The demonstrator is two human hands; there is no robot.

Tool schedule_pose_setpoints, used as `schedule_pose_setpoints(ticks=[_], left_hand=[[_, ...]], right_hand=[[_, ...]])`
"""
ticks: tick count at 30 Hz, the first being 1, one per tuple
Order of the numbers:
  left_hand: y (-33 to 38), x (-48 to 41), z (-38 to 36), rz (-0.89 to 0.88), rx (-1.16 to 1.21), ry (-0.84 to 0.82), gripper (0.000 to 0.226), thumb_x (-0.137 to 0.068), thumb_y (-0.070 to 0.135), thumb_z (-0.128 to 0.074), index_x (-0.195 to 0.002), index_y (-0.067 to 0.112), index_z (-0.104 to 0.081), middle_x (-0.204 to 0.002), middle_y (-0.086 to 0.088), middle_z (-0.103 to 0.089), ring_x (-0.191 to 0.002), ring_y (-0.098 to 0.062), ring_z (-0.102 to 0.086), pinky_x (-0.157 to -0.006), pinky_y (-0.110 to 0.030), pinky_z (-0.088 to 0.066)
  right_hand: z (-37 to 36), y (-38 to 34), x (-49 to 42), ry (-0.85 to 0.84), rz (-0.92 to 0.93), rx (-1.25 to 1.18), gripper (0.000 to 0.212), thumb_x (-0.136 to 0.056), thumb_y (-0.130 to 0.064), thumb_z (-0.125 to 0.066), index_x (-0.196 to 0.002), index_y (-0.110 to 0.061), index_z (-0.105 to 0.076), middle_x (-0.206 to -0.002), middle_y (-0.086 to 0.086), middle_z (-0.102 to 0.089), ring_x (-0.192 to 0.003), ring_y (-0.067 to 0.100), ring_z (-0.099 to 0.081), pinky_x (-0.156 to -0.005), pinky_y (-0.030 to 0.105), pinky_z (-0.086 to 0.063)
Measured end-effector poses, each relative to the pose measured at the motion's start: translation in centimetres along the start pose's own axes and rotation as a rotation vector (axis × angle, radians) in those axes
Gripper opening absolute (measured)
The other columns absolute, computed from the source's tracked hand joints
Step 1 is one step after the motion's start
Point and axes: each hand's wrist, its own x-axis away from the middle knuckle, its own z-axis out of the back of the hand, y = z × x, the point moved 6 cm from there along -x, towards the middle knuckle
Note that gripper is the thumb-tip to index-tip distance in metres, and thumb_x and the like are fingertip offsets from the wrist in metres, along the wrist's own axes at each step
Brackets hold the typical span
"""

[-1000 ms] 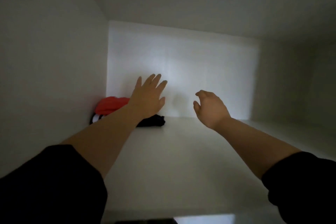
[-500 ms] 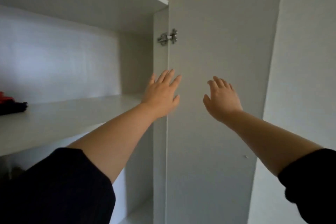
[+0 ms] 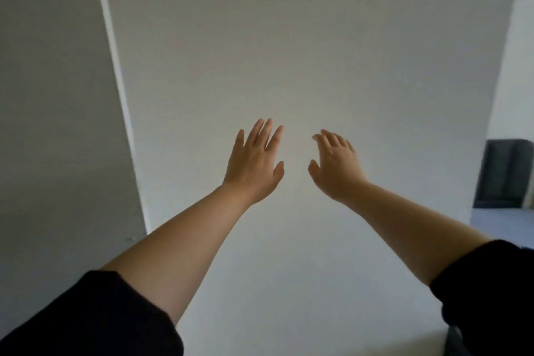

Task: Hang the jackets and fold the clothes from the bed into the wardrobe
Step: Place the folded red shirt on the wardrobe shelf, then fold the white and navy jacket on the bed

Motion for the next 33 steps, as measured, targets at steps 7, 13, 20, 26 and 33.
schedule_pose_setpoints(ticks=[7, 13, 20, 26, 33], left_hand=[[10.8, -11.0, -10.6, -0.149, 0.093, 0.05, 0.069, -0.096, 0.045, -0.033, -0.152, 0.016, -0.005, -0.16, -0.009, -0.004, -0.147, -0.025, 0.0, -0.116, -0.049, -0.006], [18.3, -21.8, -20.2, -0.216, 0.177, 0.046, 0.068, -0.095, 0.043, -0.035, -0.152, 0.017, -0.008, -0.16, -0.009, -0.006, -0.147, -0.026, -0.001, -0.116, -0.05, -0.006], [28.9, -30.1, -29.2, -0.247, 0.265, 0.03, 0.069, -0.092, 0.04, -0.041, -0.151, 0.015, -0.015, -0.159, -0.011, -0.011, -0.147, -0.028, -0.004, -0.116, -0.052, -0.007], [41.2, -34.4, -36.3, -0.164, 0.309, -0.006, 0.07, -0.092, 0.038, -0.048, -0.151, 0.014, -0.018, -0.159, -0.012, -0.012, -0.147, -0.03, -0.005, -0.116, -0.052, -0.008], [55.3, -37.8, -43.1, -0.038, 0.342, -0.09, 0.071, -0.092, 0.037, -0.047, -0.152, 0.015, -0.016, -0.16, -0.01, -0.006, -0.148, -0.026, 0.002, -0.116, -0.049, -0.002]], right_hand=[[-3.2, 15.6, -3.6, 0.024, -0.1, 0.153, 0.056, -0.092, -0.031, -0.048, -0.142, -0.01, -0.034, -0.153, 0.011, -0.031, -0.142, 0.026, -0.024, -0.117, 0.04, -0.018], [-7.1, 28.5, -8.6, 0.023, -0.186, 0.217, 0.062, -0.094, -0.039, -0.045, -0.147, -0.011, -0.027, -0.158, 0.01, -0.019, -0.146, 0.024, -0.013, -0.119, 0.042, -0.009], [-10.5, 43.9, -10.1, -0.007, -0.229, 0.267, 0.064, -0.095, -0.04, -0.043, -0.149, -0.011, -0.023, -0.159, 0.01, -0.014, -0.147, 0.025, -0.009, -0.119, 0.041, -0.006], [-12.9, 58.8, -9.9, -0.018, -0.199, 0.28, 0.064, -0.095, -0.039, -0.042, -0.148, -0.011, -0.022, -0.159, 0.01, -0.014, -0.147, 0.025, -0.008, -0.12, 0.042, -0.006], [-16.6, 75.0, -8.4, -0.063, -0.104, 0.222, 0.064, -0.094, -0.037, -0.044, -0.149, -0.011, -0.023, -0.159, 0.01, -0.013, -0.148, 0.025, -0.007, -0.118, 0.039, 0.0]])
